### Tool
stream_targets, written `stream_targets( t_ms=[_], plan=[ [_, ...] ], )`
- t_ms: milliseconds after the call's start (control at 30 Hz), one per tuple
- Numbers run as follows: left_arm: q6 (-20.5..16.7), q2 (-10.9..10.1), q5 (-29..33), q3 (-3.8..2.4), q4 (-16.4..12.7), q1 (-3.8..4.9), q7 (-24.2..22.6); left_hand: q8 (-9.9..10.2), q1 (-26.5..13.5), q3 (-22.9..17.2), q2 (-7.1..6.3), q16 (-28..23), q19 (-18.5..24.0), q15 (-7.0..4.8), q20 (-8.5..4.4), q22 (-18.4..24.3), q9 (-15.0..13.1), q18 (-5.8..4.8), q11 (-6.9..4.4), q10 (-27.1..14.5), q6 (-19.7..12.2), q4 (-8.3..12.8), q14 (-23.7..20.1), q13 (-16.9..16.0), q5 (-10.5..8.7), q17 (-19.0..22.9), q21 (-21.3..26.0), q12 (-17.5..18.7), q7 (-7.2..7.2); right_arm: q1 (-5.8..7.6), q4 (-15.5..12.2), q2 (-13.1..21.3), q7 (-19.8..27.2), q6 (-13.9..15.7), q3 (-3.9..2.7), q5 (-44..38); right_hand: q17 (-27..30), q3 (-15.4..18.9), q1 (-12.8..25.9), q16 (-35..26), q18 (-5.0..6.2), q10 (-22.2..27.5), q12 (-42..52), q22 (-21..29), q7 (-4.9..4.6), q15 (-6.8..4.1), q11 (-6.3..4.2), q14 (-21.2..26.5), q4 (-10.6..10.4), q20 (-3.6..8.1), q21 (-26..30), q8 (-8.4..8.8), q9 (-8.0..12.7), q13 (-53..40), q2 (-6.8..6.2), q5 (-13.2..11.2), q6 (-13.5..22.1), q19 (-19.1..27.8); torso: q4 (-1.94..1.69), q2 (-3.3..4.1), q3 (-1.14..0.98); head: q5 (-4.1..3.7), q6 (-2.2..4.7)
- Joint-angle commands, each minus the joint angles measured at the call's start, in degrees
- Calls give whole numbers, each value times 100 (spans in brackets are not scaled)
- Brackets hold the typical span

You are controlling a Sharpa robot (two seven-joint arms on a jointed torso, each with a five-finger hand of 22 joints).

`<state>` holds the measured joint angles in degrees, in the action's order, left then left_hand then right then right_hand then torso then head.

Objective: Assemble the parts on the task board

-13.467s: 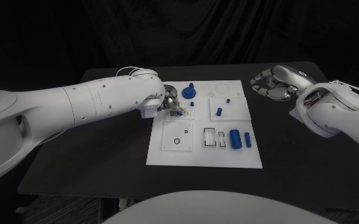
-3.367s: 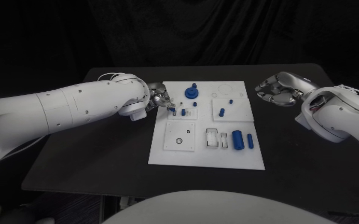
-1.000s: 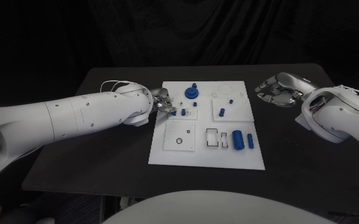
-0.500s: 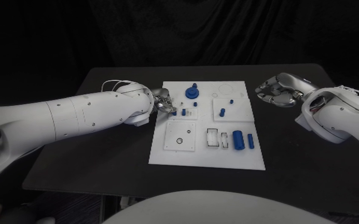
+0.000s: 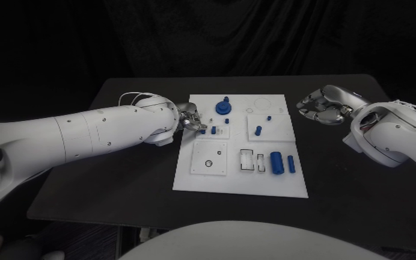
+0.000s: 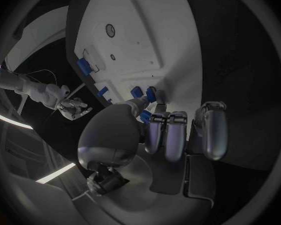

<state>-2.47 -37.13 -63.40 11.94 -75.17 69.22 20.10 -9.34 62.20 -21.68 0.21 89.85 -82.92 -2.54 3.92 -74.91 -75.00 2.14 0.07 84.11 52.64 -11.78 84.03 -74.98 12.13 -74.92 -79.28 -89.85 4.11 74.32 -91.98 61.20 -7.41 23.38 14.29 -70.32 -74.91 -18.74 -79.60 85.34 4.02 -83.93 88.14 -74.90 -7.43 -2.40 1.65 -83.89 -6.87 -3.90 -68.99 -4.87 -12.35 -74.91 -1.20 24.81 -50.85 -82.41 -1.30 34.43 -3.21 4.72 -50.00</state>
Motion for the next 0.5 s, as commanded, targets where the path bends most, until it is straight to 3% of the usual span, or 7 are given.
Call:
stream_targets(
  t_ms=[33,200,500],
  plan=[
    [211,30,32,22,1,-56,-139,99,-143,187,-4,15,15,55,40,-1127,88,71,61,589,0,-175,597,-1502,-83,-1508,25,-15,48,-13,-3,6,-82,-42,-3,16,-743,-32,60,-20,52,-363,-35,-906,12,10,7,-430,-14,4,36,2,2,-1258,-3,22,-30,31,0,0,0,-2,0],
    [229,34,32,22,39,-66,-158,243,-334,512,26,15,18,88,72,-1126,251,73,99,589,25,-418,597,-1502,-253,-1508,32,-15,88,-13,-1,5,-81,-46,-3,16,-749,-39,62,-17,52,-360,-37,-905,12,10,9,-431,-9,4,40,-1,1,-1256,-4,24,-38,33,-1,1,3,-9,0],
    [259,43,32,22,82,-84,-131,345,-398,689,83,15,19,103,88,-1125,365,75,117,589,20,-466,597,-1502,-316,-1508,37,-15,105,-13,0,9,-82,-60,-3,16,-749,-39,62,-17,52,-360,-37,-905,12,10,9,-431,-9,4,40,-1,1,-1256,-4,24,-38,33,1,0,2,-11,0]
  ],
)
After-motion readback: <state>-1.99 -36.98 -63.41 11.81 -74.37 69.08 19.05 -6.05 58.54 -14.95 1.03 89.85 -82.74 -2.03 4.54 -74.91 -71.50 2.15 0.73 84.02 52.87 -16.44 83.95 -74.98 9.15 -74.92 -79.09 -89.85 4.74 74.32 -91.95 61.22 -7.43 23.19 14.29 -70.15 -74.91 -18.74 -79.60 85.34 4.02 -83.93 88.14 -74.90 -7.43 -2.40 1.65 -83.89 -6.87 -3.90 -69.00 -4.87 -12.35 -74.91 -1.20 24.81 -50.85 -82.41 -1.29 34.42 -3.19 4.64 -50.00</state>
